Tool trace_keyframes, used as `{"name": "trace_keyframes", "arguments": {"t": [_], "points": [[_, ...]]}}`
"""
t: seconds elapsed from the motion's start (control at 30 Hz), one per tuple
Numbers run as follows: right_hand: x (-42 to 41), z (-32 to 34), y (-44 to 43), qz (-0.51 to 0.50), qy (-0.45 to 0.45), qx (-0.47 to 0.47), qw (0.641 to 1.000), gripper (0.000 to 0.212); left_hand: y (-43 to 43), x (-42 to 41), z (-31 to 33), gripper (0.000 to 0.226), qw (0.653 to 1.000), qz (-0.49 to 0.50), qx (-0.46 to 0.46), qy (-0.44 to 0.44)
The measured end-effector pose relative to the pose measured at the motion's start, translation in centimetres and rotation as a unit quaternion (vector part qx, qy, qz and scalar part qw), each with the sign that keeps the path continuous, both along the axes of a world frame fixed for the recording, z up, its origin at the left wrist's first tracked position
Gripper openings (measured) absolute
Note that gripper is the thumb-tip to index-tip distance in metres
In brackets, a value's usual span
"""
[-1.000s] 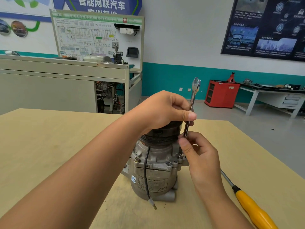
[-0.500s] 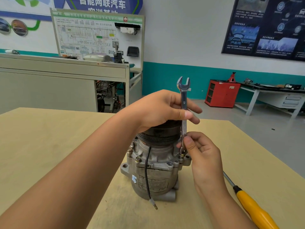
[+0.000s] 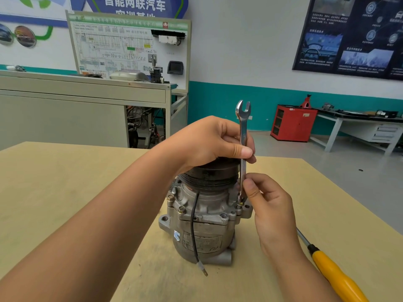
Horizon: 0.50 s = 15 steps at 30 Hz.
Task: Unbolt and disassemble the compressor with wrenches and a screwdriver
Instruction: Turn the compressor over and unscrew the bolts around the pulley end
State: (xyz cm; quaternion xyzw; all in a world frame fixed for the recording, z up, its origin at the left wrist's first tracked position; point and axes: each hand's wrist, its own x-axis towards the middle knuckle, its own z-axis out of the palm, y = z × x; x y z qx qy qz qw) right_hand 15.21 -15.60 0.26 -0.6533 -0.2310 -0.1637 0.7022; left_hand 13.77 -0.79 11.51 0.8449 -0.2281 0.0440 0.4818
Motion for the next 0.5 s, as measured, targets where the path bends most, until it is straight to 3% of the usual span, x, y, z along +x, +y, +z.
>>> {"name": "trace_keyframes", "arguments": {"t": [0.2,0.27,0.33,0.5], "points": [[-0.38,0.19,-0.52,-0.125,-0.168,-0.125,0.97,0.027,-0.05,-0.13,-0.06,0.018,1.0,0.017,0.001,-0.008],[-0.42,0.17,-0.52,-0.151,-0.214,-0.135,0.955,0.019,-0.08,-0.14,-0.03,0.015,1.0,0.015,0.003,-0.008],[-0.45,0.17,-0.5,-0.171,-0.24,-0.142,0.945,0.007,-0.09,-0.14,0.02,0.013,1.0,0.011,0.003,-0.007],[-0.48,0.06,-0.44,-0.174,-0.247,-0.151,0.941,0.01,-0.19,-0.47,0.14,0.004,1.0,0.006,0.01,-0.012]]}}
